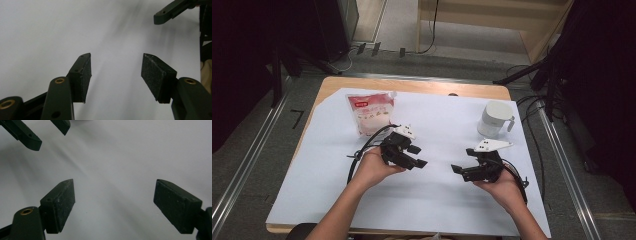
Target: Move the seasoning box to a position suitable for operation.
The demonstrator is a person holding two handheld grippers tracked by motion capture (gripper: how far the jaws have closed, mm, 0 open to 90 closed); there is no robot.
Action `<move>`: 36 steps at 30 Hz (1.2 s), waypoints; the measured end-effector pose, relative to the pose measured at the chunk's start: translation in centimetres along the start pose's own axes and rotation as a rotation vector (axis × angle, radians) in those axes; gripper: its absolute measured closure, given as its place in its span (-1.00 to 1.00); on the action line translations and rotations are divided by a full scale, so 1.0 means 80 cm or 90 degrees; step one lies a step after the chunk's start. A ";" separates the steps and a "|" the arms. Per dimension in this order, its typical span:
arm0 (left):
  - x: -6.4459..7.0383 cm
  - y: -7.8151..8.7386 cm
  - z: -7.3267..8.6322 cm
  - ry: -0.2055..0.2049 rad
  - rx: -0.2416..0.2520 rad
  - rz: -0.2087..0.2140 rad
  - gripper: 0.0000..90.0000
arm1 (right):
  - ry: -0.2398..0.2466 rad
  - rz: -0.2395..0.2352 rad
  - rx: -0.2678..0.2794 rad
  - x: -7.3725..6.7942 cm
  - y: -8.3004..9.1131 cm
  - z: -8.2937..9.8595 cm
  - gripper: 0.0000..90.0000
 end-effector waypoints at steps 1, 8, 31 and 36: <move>0.000 0.000 0.000 0.000 0.000 0.000 -0.05 | 0.000 0.000 0.000 0.000 0.000 0.000 -0.61; -0.005 -0.009 0.002 -0.007 -0.030 0.007 -0.12 | -0.014 0.006 -0.003 0.005 0.001 0.003 -0.51; 0.001 0.013 -0.003 -0.026 0.018 0.053 -0.22 | -0.022 0.029 0.009 0.011 0.016 0.001 -0.40; 0.003 0.012 -0.003 -0.028 0.015 0.048 -0.22 | -0.028 0.036 0.001 0.012 0.018 0.003 -0.38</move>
Point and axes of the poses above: each handheld gripper's, and its own axes: y roughly backward along the jaws, z roughly out of its underside, x roughly to its right, the point moved 1 cm from there along -y, roughly forward along the jaws, and after that the axes turned 5 degrees about -x, right-handed, at the moved point
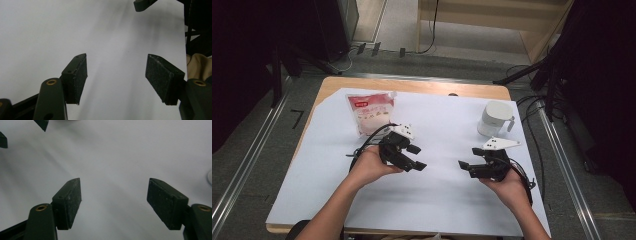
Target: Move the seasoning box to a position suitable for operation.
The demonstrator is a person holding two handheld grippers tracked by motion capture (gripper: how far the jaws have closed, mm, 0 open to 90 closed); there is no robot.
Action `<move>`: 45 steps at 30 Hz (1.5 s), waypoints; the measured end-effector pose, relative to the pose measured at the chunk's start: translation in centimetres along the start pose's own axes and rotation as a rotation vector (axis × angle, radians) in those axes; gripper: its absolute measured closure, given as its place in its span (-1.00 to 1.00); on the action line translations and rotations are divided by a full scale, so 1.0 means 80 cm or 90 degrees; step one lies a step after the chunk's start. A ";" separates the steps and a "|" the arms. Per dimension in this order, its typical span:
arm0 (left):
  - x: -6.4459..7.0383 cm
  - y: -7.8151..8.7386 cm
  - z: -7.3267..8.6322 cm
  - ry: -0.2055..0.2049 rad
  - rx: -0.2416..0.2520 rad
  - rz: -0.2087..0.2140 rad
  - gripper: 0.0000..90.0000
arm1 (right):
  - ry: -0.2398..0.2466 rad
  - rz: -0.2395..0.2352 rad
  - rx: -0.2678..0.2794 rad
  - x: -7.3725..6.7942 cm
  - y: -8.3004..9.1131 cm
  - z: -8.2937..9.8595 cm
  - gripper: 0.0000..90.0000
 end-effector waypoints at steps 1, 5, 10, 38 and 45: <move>0.000 0.001 0.000 0.001 0.008 0.004 -0.22 | 0.002 0.004 0.001 0.001 0.001 0.000 -0.37; 0.001 0.008 -0.002 0.006 0.035 0.025 -0.23 | -0.010 0.013 0.004 0.004 0.007 0.002 -0.37; 0.002 0.015 -0.002 0.005 0.041 0.027 -0.24 | -0.033 0.033 0.012 0.016 0.015 0.003 -0.38; 0.008 0.006 -0.004 -0.017 0.005 0.006 -0.24 | -0.183 0.199 0.019 0.081 0.019 -0.008 -0.50; 0.011 0.005 -0.005 -0.024 0.005 0.005 -0.26 | -0.235 0.270 0.050 0.088 0.008 -0.030 -0.70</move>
Point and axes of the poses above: each handheld gripper's, and its own axes: y roughly backward along the jaws, z roughly out of its underside, x roughly to its right, the point moved 1 cm from there along -y, roughly forward along the jaws, and after that the axes turned 5 degrees about -x, right-handed, at the moved point
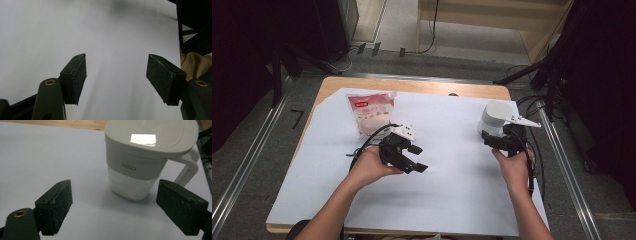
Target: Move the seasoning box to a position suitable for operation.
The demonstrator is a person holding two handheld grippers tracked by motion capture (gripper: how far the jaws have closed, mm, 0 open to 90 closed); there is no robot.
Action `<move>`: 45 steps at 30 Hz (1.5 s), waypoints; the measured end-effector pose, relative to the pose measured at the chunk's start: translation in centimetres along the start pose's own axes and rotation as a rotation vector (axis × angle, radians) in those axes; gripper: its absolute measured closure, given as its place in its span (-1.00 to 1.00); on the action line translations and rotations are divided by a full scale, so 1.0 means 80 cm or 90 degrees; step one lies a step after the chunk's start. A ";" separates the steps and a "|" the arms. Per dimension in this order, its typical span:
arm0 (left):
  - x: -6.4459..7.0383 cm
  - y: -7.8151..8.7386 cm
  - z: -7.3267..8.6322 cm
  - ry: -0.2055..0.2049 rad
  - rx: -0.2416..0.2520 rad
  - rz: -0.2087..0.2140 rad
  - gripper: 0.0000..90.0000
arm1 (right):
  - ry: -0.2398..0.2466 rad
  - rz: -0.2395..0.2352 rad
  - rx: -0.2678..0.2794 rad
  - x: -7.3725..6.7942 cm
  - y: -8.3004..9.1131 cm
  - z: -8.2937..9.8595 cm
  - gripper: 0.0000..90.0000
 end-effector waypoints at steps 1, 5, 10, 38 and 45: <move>-0.001 0.001 0.001 0.000 0.004 0.002 -0.26 | -0.005 0.012 0.006 0.000 -0.005 -0.003 -0.70; -0.002 0.002 0.001 0.002 0.008 0.001 -0.26 | -0.025 0.031 0.011 0.001 -0.015 -0.005 -0.70; -0.005 0.001 0.004 0.004 0.001 -0.001 -0.26 | -0.039 0.068 0.029 0.001 -0.033 -0.006 -0.73; -0.011 -0.003 0.008 0.009 -0.009 0.004 -0.25 | -0.101 0.160 0.132 0.004 -0.100 -0.014 -0.72; -0.011 -0.002 0.008 0.013 -0.010 0.001 -0.24 | -0.090 0.153 0.126 0.008 -0.097 -0.015 -0.70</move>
Point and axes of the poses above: each handheld gripper's, and its own axes: y roughly backward along the jaws, z roughly out of its underside, x roughly to its right, the point moved 1 cm from there along -y, roughly forward along the jaws, and after that the axes turned 5 degrees about -x, right-handed, at the moved point
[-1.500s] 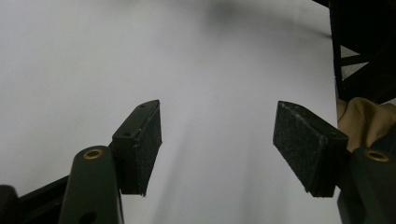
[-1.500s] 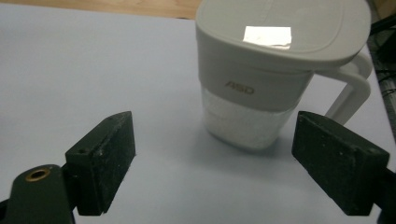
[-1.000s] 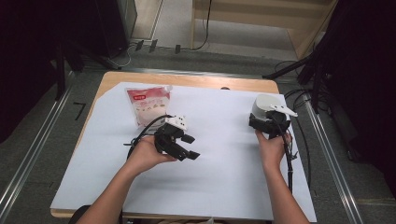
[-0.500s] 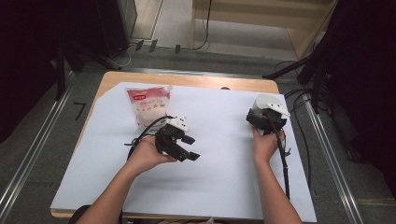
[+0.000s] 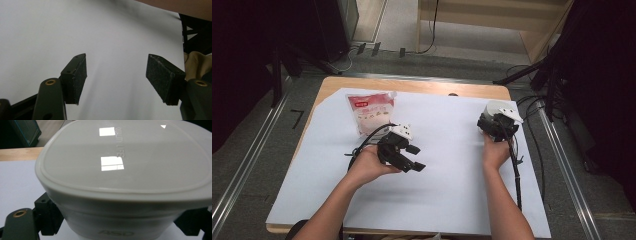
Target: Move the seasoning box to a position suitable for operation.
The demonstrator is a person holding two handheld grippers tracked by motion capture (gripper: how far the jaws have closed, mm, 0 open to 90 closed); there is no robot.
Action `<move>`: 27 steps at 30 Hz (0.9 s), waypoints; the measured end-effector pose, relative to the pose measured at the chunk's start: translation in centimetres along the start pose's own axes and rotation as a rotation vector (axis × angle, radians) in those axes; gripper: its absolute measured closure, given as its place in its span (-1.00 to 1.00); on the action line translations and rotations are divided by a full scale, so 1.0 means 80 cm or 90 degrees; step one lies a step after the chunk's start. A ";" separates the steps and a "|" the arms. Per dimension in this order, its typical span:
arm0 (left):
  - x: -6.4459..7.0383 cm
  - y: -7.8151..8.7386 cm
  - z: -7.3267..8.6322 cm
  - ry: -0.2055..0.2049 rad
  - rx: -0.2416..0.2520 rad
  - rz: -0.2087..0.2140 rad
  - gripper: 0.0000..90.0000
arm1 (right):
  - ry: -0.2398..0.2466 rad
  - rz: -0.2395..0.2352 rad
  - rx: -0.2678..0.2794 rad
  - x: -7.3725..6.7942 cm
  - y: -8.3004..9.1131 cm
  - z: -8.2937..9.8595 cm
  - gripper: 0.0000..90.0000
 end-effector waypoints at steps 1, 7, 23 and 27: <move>0.000 0.000 0.000 0.001 0.001 0.001 -0.24 | 0.005 -0.002 -0.001 0.001 0.000 0.000 -0.70; -0.002 -0.001 0.001 0.006 0.003 0.004 -0.24 | -0.012 -0.019 0.003 0.005 0.004 -0.003 -0.69; -0.004 0.001 0.003 0.011 0.006 -0.003 -0.25 | 0.052 -0.060 0.013 -0.009 0.036 -0.003 -0.67; -0.005 0.001 0.004 0.015 0.004 -0.004 -0.25 | 0.056 -0.074 0.020 -0.013 0.044 0.000 -0.67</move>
Point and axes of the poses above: each handheld gripper's, and its own axes: y roughly backward along the jaws, z roughly out of its underside, x roughly to its right, the point moved 1 cm from there along -y, roughly forward along the jaws, and after that the axes turned 5 degrees about -x, right-handed, at the moved point
